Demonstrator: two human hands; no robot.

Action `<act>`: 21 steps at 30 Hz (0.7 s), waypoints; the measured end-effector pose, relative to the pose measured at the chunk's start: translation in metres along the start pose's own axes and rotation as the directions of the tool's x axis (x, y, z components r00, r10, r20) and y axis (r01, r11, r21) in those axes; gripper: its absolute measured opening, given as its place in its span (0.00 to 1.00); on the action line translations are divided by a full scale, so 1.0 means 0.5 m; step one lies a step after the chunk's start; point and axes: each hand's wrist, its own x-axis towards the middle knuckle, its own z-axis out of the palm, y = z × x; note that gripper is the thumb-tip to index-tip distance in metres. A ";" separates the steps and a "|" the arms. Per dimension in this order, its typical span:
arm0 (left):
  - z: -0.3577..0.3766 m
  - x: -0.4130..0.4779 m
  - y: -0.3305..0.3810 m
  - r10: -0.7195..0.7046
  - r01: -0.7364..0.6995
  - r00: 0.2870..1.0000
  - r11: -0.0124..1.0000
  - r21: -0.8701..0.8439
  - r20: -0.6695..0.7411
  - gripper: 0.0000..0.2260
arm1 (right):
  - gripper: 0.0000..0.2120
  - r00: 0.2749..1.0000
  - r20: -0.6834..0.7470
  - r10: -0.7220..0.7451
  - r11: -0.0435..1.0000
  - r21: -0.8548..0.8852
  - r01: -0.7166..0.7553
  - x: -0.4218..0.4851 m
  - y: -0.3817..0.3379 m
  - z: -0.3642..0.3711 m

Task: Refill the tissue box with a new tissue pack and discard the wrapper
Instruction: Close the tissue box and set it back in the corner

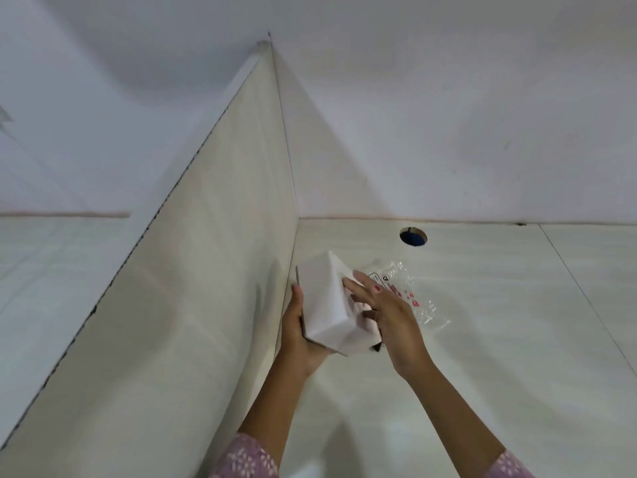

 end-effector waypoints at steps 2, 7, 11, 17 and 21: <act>-0.004 0.019 -0.003 0.014 -0.007 0.992 0.999 -0.050 0.126 0.34 | 0.11 0.996 -0.011 -0.091 0.994 -0.067 0.090 0.012 -0.021 -0.003; -0.031 0.083 -0.004 0.093 -0.044 0.983 0.956 -0.291 0.157 0.31 | 0.14 0.938 -0.336 -0.088 0.964 -0.264 -0.004 0.075 0.000 -0.044; -0.036 0.134 0.015 0.100 -0.071 0.993 0.940 -0.333 0.068 0.28 | 0.18 0.922 -0.075 0.379 0.912 0.200 -0.358 0.135 0.013 -0.071; -0.023 0.235 0.058 0.095 -0.012 0.936 0.971 0.239 -0.339 0.17 | 0.09 0.945 -0.139 0.297 0.934 0.247 -0.258 0.263 0.023 -0.100; -0.012 0.300 0.091 0.146 0.074 0.915 0.855 0.513 -0.376 0.12 | 0.06 0.926 -0.191 0.326 0.934 0.217 -0.284 0.384 0.059 -0.104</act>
